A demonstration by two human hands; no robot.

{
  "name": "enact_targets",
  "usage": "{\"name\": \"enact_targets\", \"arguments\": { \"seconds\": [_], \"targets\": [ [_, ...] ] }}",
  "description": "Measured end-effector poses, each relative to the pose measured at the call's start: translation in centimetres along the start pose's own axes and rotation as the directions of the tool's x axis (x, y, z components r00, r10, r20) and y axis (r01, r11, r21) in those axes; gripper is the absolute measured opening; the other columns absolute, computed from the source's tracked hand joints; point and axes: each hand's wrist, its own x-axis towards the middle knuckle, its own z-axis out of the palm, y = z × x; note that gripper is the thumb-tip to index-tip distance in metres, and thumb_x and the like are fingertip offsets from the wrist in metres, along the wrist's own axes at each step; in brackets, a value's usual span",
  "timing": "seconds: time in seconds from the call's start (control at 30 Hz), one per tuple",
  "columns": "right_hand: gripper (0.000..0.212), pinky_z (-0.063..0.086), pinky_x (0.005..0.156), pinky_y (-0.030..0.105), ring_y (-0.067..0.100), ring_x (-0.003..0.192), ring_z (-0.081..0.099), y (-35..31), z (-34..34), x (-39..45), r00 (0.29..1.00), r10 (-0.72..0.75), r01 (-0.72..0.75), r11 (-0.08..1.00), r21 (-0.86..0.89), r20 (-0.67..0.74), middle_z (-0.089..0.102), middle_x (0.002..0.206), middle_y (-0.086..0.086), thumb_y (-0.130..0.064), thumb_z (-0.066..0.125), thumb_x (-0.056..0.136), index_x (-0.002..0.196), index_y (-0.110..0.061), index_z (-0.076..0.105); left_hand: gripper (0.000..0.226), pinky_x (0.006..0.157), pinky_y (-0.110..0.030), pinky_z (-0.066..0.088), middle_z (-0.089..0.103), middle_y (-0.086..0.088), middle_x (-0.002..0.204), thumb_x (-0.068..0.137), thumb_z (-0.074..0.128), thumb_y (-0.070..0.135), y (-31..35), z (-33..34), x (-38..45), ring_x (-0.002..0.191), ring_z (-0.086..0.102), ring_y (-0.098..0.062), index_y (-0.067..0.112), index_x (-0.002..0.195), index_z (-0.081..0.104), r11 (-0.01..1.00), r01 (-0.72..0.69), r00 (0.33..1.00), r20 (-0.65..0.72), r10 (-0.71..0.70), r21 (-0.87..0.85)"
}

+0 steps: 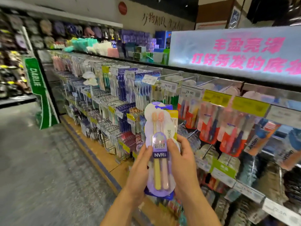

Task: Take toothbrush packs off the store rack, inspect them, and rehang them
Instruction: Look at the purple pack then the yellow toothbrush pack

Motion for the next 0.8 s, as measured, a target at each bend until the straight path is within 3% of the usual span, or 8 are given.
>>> {"name": "enact_targets", "arguments": {
  "seconds": [0.13,0.2,0.33,0.47,0.57,0.63,0.73,0.8],
  "targets": [
    [0.013,0.057,0.069,0.026,0.009,0.088,0.073,1.8,2.5,3.6,0.999,0.028,-0.028,0.999,0.034,0.019,0.076,0.096,-0.012,-0.026,0.059,0.101,0.113,-0.029,0.066,0.055,0.106,-0.044,0.051,0.071,0.006,0.132,0.080,0.067,0.055,1.1,-1.6,2.9,0.119,0.068,-0.016,0.032,0.130,0.066,1.000,0.016,1.000,0.008,-0.016,0.017],
    [0.012,0.057,0.071,0.030,0.012,0.088,0.073,2.7,4.1,5.1,0.999,0.034,-0.035,0.999,0.037,0.028,0.077,0.097,-0.009,-0.027,0.059,0.101,0.111,-0.029,0.066,0.044,0.102,-0.042,0.053,0.076,0.006,0.121,0.085,0.060,0.045,1.6,-2.9,4.2,0.113,0.071,-0.016,0.028,0.125,0.068,0.999,0.002,1.000,-0.009,-0.002,0.036],
    [0.011,0.059,0.075,0.033,0.014,0.091,0.074,4.6,8.0,7.5,0.996,0.053,-0.055,0.998,0.035,0.068,0.077,0.098,-0.008,-0.027,0.060,0.101,0.109,-0.031,0.067,0.042,0.087,-0.031,0.058,0.078,0.009,0.114,0.086,0.054,0.039,2.6,-5.9,7.0,0.106,0.074,-0.012,0.028,0.124,0.068,0.999,-0.044,0.997,-0.062,0.046,0.031],
    [0.014,0.059,0.082,0.042,0.017,0.098,0.074,6.5,12.4,9.6,0.996,0.056,-0.057,0.998,0.015,0.074,0.076,0.103,-0.008,-0.031,0.060,0.101,0.114,-0.030,0.066,0.043,0.097,-0.038,0.054,0.075,0.003,0.122,0.089,0.054,0.040,4.4,-9.6,9.4,0.114,0.071,-0.016,0.027,0.127,0.069,0.998,-0.053,0.990,-0.133,0.056,0.030],
    [0.013,0.056,0.075,0.028,0.006,0.091,0.072,7.6,16.1,10.8,0.997,0.036,-0.039,0.999,0.035,0.072,0.076,0.098,-0.016,-0.026,0.058,0.102,0.112,-0.030,0.066,0.028,0.085,-0.023,0.058,0.079,0.014,0.108,0.101,0.048,0.029,5.4,-13.3,11.7,0.104,0.073,-0.005,0.027,0.116,0.072,0.995,-0.079,0.992,-0.096,0.084,0.062],
    [0.013,0.055,0.076,0.026,0.005,0.090,0.070,8.2,18.6,11.4,0.998,0.036,-0.037,0.999,0.028,0.046,0.076,0.096,-0.018,-0.024,0.058,0.102,0.111,-0.029,0.066,0.029,0.075,-0.014,0.056,0.079,0.020,0.098,0.106,0.043,0.022,6.2,-15.8,13.1,0.094,0.073,0.003,0.027,0.111,0.071,0.993,-0.094,0.993,-0.058,0.098,0.073],
    [0.013,0.052,0.073,0.019,0.007,0.088,0.067,8.8,22.3,12.4,1.000,0.026,-0.026,0.999,0.021,0.007,0.073,0.089,-0.018,-0.022,0.057,0.103,0.111,-0.022,0.066,0.030,0.092,-0.025,0.056,0.077,0.010,0.115,0.106,0.043,0.024,8.2,-19.0,14.8,0.108,0.072,-0.007,0.024,0.119,0.070,0.992,-0.064,0.997,-0.036,0.068,0.105],
    [0.012,0.051,0.070,0.019,0.007,0.083,0.066,8.8,25.0,12.9,0.999,0.044,-0.043,0.997,0.068,-0.014,0.072,0.083,-0.016,-0.020,0.053,0.104,0.106,-0.020,0.065,0.036,0.103,-0.036,0.052,0.073,0.001,0.128,0.101,0.052,0.037,9.5,-21.4,15.9,0.118,0.069,-0.015,0.021,0.129,0.067,0.995,-0.051,0.998,-0.033,0.054,0.086]
  ]
}}
